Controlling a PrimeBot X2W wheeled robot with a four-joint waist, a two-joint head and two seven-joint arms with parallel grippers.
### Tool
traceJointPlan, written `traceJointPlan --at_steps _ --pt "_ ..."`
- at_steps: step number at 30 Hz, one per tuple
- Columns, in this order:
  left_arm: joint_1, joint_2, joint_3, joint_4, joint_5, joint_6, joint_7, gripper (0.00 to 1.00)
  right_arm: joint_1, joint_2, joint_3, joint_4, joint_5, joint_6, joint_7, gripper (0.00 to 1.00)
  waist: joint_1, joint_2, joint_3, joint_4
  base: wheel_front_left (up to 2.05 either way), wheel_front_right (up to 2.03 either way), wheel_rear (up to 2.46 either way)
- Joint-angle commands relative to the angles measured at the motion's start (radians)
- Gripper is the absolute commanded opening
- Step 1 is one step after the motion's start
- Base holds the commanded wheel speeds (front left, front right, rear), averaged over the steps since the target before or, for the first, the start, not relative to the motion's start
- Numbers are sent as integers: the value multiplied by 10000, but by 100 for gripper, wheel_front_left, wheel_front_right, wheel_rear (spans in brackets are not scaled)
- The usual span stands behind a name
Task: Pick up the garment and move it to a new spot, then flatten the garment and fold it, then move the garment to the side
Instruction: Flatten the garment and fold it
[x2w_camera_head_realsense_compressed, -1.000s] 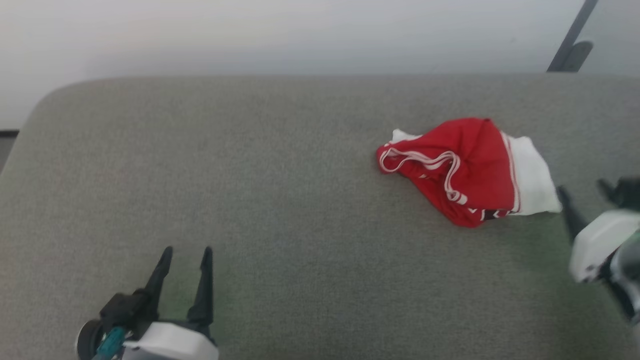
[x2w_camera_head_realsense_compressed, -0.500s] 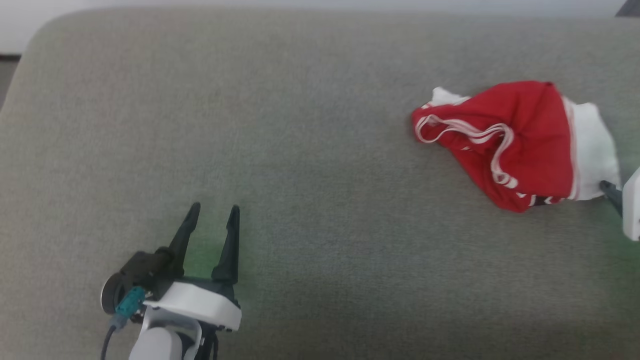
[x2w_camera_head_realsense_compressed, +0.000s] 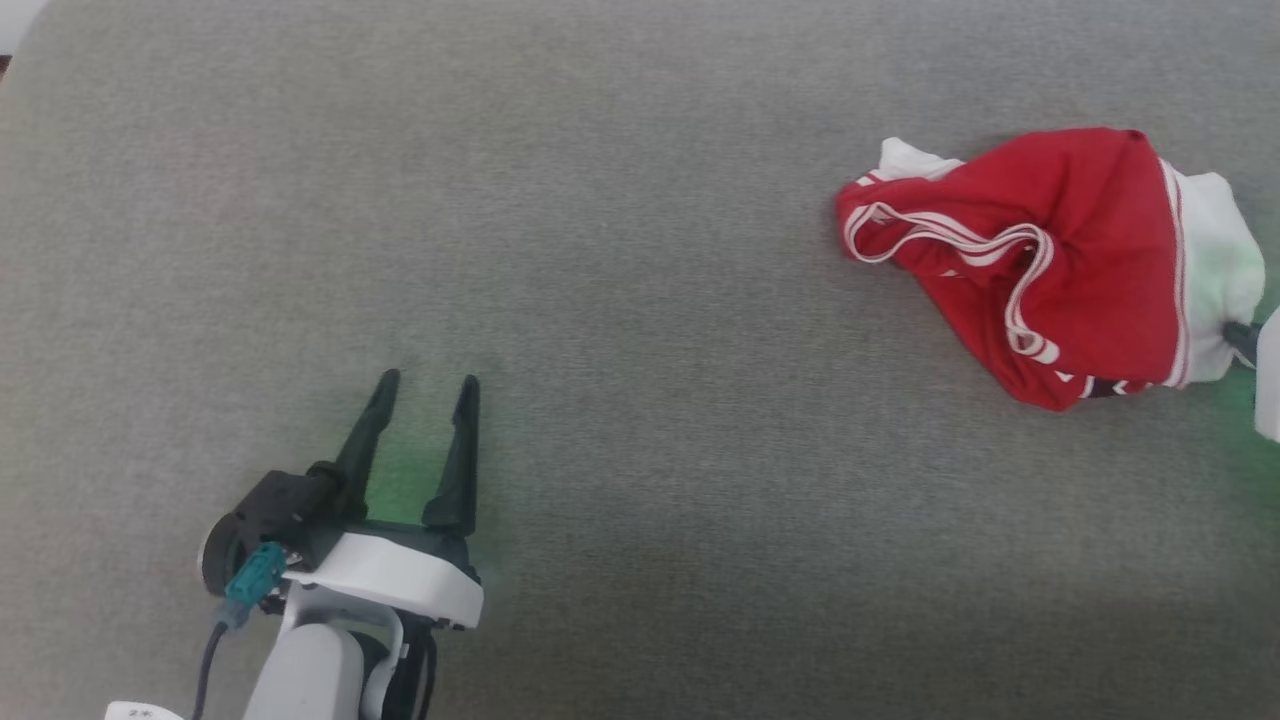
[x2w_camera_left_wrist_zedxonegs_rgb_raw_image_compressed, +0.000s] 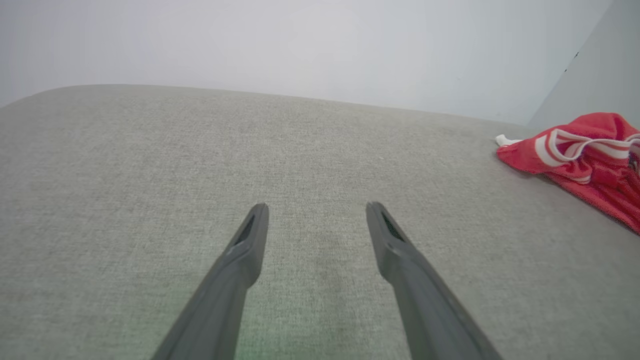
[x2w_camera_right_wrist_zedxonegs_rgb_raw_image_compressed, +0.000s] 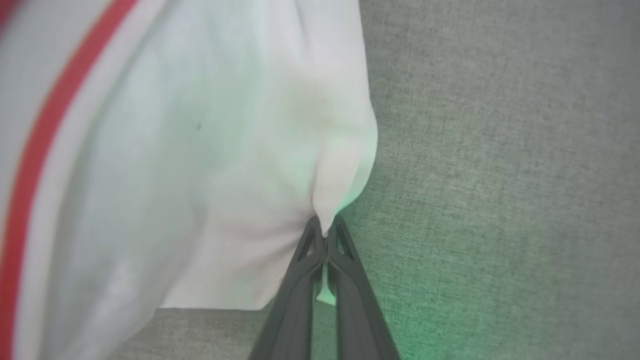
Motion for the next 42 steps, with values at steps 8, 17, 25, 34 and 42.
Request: traceJointPlan --at_steps 8,17,25,34,42 --pt "-366 289 -17 -59 -25 -15 -46 100 -18 -358 -863 1083 -205 -32 -1396 0 0 0 26 -587 0 0 0" --pt "-513 573 -117 -52 -98 -15 -46 100 48 -1027 -2655 2654 -633 -32 -2834 0 0 0 241 -1012 0 0 0" --pt "-673 871 -141 -59 -152 -16 -46 100 -340 -1239 -3682 3910 -1753 -32 -4246 0 0 0 370 -1145 0 0 0" --pt "-1002 1336 -479 115 -144 -16 -46 100 -814 -230 -4035 4465 -2518 -31 -5334 100 0 0 231 -1488 0 0 0" --pt "-2135 2671 -1754 399 -566 -16 -46 100 -19 651 -3697 3579 -2252 -31 -6794 100 0 0 -351 -2420 0 0 0"
